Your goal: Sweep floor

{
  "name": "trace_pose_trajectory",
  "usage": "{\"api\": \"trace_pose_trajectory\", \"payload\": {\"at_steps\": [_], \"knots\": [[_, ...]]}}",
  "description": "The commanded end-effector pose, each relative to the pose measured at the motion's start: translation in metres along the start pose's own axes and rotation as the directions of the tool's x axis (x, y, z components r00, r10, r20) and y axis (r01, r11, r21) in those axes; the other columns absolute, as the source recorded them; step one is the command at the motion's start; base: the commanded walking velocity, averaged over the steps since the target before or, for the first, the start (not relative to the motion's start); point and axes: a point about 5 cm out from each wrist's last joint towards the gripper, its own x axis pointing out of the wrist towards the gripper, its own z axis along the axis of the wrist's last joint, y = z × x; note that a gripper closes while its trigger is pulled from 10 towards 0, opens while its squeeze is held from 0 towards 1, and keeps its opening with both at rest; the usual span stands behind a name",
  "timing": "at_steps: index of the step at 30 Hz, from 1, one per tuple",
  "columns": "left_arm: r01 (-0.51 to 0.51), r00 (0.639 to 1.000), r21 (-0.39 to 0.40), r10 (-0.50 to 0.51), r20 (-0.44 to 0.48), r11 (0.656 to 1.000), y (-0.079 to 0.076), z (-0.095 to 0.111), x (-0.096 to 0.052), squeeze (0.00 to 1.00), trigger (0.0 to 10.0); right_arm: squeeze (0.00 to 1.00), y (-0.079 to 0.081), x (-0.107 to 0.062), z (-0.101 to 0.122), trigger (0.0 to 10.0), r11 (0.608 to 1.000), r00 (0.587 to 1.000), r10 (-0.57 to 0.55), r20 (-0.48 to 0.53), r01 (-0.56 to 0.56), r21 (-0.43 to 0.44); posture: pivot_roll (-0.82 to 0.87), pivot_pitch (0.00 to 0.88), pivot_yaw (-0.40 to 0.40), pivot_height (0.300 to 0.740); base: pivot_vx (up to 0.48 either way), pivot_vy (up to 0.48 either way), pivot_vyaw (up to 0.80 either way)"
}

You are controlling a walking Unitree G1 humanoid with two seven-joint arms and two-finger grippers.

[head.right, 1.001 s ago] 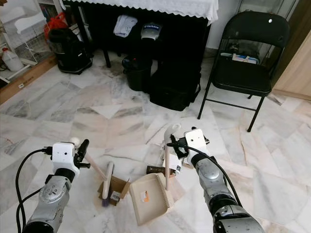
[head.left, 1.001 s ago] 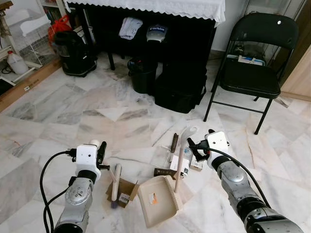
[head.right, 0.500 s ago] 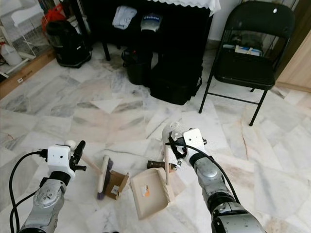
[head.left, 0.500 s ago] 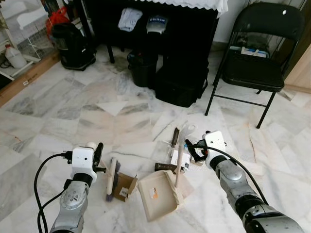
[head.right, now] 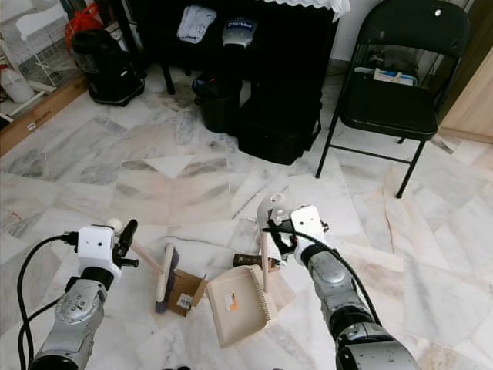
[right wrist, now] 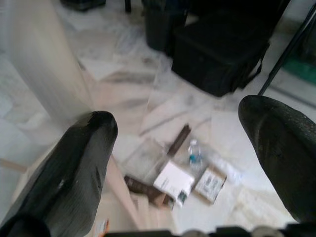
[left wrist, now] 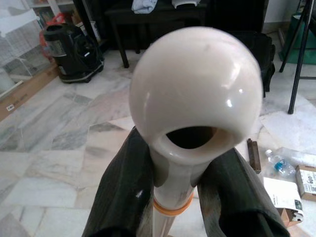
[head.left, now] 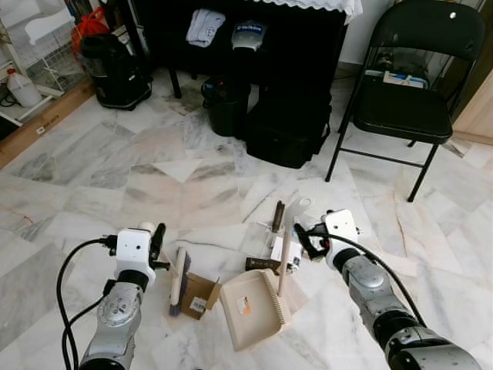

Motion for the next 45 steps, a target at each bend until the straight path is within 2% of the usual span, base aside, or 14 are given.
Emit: {"api": "trace_pose_trajectory", "payload": {"at_steps": [1,11,15,18,25,27,31,37,38,45], "knots": [[0.017,0.998,0.009,-0.017,-0.066,1.000,-0.002,-0.011,-0.003,0.00,10.0,0.00,0.001,-0.004,0.001,10.0,1.000,0.999,-0.007,0.044,0.007,0.002,0.00,0.126,0.031,0.740,0.000,0.000,0.00],[0.028,0.998,-0.003,-0.028,-0.063,1.000,-0.007,-0.011,0.002,0.00,10.0,0.00,0.004,-0.025,-0.006,10.0,1.000,0.994,-0.030,0.110,0.030,-0.005,-0.02,0.114,0.028,0.740,0.000,0.000,0.00],[0.029,0.998,-0.006,-0.029,-0.064,1.000,-0.008,-0.011,0.003,0.00,10.0,0.00,0.002,-0.046,-0.001,10.0,0.992,0.977,-0.123,0.173,0.122,0.017,-0.04,0.110,0.029,0.740,0.000,0.000,0.00],[0.034,0.997,-0.007,-0.035,-0.066,0.999,-0.010,-0.012,0.003,0.00,10.0,0.00,0.006,-0.052,-0.001,10.0,0.994,0.978,-0.111,0.178,0.108,0.024,-0.04,0.110,0.030,0.740,0.000,0.000,0.00],[0.036,0.997,-0.009,-0.036,-0.065,0.999,-0.011,-0.012,0.004,0.00,10.0,0.00,0.014,-0.052,-0.002,10.0,0.998,0.987,-0.037,0.159,0.030,0.049,-0.04,0.105,0.025,0.740,0.000,0.000,0.00],[0.032,0.997,-0.009,-0.033,-0.063,0.999,-0.011,-0.012,0.004,0.00,10.0,0.00,0.017,-0.046,-0.005,10.0,0.998,0.993,0.027,0.111,-0.034,0.056,-0.04,0.104,0.023,0.740,0.000,0.000,0.00],[0.030,0.998,-0.007,-0.030,-0.062,1.000,-0.010,-0.012,0.004,0.00,10.0,0.00,0.016,-0.040,-0.005,10.0,0.994,0.992,0.085,0.091,-0.091,0.060,-0.03,0.103,0.022,0.740,0.000,0.000,0.00],[0.026,0.998,-0.004,-0.027,-0.061,1.000,-0.008,-0.012,0.003,0.00,10.0,0.00,0.007,-0.032,-0.003,10.0,0.995,0.996,0.054,0.078,-0.060,0.074,-0.02,0.102,0.023,0.740,0.000,0.000,0.00],[0.026,0.998,-0.003,-0.027,-0.060,1.000,-0.008,-0.012,0.003,0.00,10.0,0.00,0.007,-0.029,-0.002,10.0,0.991,0.994,0.072,0.079,-0.081,0.110,-0.02,0.101,0.023,0.740,0.000,0.000,0.00],[0.026,0.998,0.001,-0.026,-0.059,1.000,-0.007,-0.012,0.003,0.00,10.0,0.00,0.011,-0.026,-0.004,10.0,0.981,0.990,0.118,0.075,-0.128,0.147,-0.01,0.100,0.024,0.740,0.000,0.000,0.00]]}}
